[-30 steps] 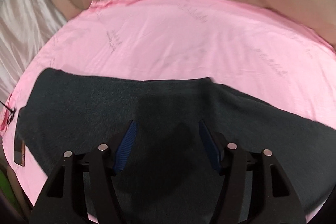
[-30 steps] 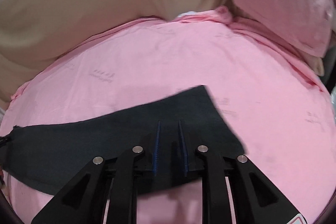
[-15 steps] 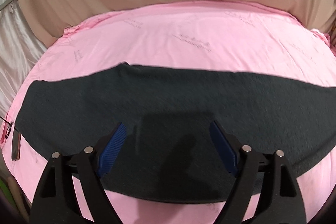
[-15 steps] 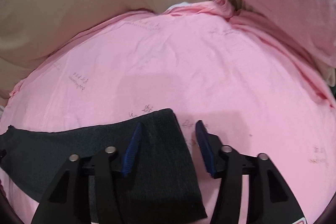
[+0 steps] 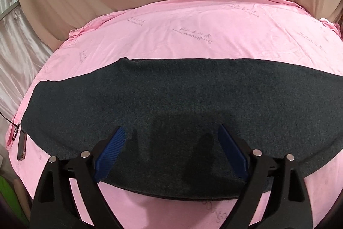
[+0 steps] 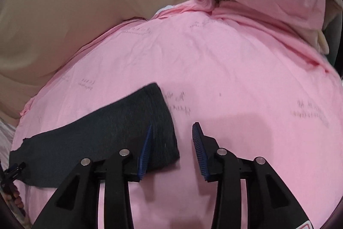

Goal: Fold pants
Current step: 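Move the right gripper to the leg hem end and close on it, then lift the hem end with the right gripper, fold it over the legs, release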

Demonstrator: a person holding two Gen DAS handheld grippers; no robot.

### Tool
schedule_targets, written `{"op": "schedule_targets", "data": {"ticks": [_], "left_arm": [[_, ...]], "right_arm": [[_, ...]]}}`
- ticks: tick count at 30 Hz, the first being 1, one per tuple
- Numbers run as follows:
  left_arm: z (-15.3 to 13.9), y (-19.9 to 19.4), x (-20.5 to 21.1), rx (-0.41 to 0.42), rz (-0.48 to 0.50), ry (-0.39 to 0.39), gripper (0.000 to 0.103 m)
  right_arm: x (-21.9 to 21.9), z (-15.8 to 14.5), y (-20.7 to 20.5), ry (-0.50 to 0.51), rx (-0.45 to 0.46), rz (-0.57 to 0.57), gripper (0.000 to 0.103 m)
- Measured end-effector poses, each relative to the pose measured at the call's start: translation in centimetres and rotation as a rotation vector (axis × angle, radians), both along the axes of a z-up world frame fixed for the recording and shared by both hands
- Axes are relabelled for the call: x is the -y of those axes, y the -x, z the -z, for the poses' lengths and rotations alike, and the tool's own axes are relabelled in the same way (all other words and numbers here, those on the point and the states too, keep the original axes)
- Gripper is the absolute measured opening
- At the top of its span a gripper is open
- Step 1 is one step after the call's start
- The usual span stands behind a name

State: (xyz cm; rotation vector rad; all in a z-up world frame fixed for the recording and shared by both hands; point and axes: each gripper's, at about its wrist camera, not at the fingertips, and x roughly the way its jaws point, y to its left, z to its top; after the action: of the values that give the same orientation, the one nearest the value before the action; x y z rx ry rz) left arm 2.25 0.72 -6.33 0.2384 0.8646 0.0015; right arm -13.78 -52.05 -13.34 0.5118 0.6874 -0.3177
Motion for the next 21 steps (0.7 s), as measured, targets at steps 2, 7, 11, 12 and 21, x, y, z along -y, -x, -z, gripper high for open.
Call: {"op": "schedule_targets", "data": {"ticks": [2,7,11,12,21], "left_arm": [[0.3,0.2,0.4,-0.018,0.013,0.015,0.087],[0.7,1.0,1.3,-0.033,0.038,0.023,0.088],[0.9,1.6,0.3,-0.037,0.024,0.038,0.089],[1.0,1.6,0.1,-0.040,0.021,0.042,0.089],[2.0,1.2,-2.9,-0.080,0.005,0.172,0.095]], "right_arm": [[-0.5,0.4,0.4,-0.016,-0.005,-0.004,0.039],[-1.2,0.5,-1.1,-0.010,-0.035,-0.007,0.070],[-2.2,0.5,-2.0,0.041,-0.066,-0.010,0.071],[-2.3,0.6,-2.1,0.045,-0.065,-0.013,0.065],[-2.8,-0.8,-1.3,-0.012,-0.009,0.023,0.012]]}}
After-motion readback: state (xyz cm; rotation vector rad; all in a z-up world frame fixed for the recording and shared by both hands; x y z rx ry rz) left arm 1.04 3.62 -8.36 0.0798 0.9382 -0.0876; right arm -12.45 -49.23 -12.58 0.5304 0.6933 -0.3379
